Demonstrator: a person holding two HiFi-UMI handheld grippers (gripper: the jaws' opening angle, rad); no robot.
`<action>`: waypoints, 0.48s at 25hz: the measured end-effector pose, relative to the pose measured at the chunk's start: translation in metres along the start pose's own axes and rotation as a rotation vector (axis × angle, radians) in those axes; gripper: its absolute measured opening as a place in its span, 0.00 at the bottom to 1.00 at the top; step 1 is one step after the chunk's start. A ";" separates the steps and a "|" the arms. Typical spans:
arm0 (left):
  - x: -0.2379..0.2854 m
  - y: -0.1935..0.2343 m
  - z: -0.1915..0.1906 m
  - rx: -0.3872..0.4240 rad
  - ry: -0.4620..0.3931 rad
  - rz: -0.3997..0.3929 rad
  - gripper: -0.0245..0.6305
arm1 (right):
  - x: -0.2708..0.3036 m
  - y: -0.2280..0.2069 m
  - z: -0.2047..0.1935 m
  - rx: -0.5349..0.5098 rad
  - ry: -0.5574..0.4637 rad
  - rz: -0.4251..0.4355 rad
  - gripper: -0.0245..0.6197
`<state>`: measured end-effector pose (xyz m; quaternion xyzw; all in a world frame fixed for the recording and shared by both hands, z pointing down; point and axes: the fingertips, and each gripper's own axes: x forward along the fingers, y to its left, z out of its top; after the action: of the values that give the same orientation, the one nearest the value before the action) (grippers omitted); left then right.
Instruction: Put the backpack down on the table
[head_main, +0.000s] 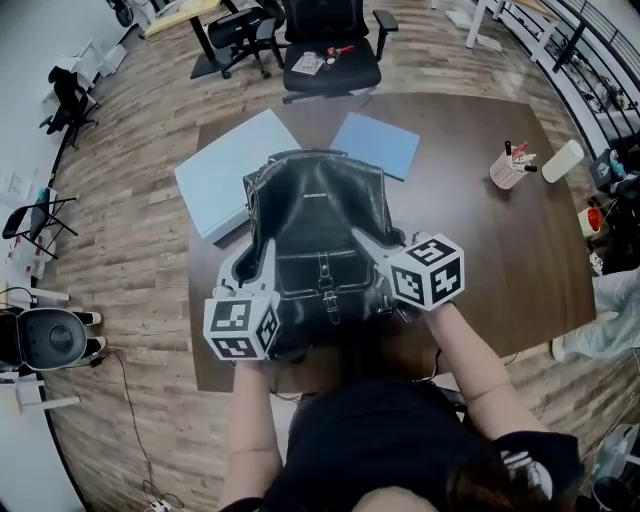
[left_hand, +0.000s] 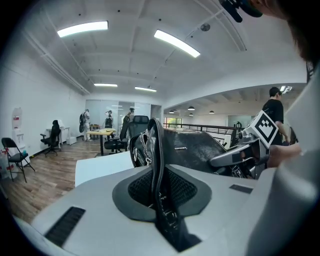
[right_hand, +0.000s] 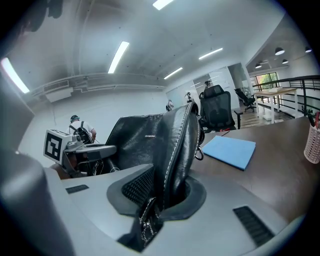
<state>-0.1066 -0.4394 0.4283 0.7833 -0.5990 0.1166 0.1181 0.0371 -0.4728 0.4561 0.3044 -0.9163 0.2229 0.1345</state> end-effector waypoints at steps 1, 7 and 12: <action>0.001 0.001 -0.002 -0.006 0.004 -0.001 0.12 | 0.001 -0.001 -0.001 0.003 0.003 0.001 0.14; 0.009 0.007 -0.012 -0.038 0.032 -0.004 0.15 | 0.008 -0.006 -0.007 0.016 0.019 -0.002 0.16; 0.015 0.011 -0.018 -0.046 0.061 0.002 0.16 | 0.012 -0.011 -0.011 0.030 0.030 -0.016 0.18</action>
<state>-0.1141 -0.4498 0.4509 0.7757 -0.5987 0.1267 0.1543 0.0359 -0.4816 0.4745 0.3103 -0.9083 0.2399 0.1453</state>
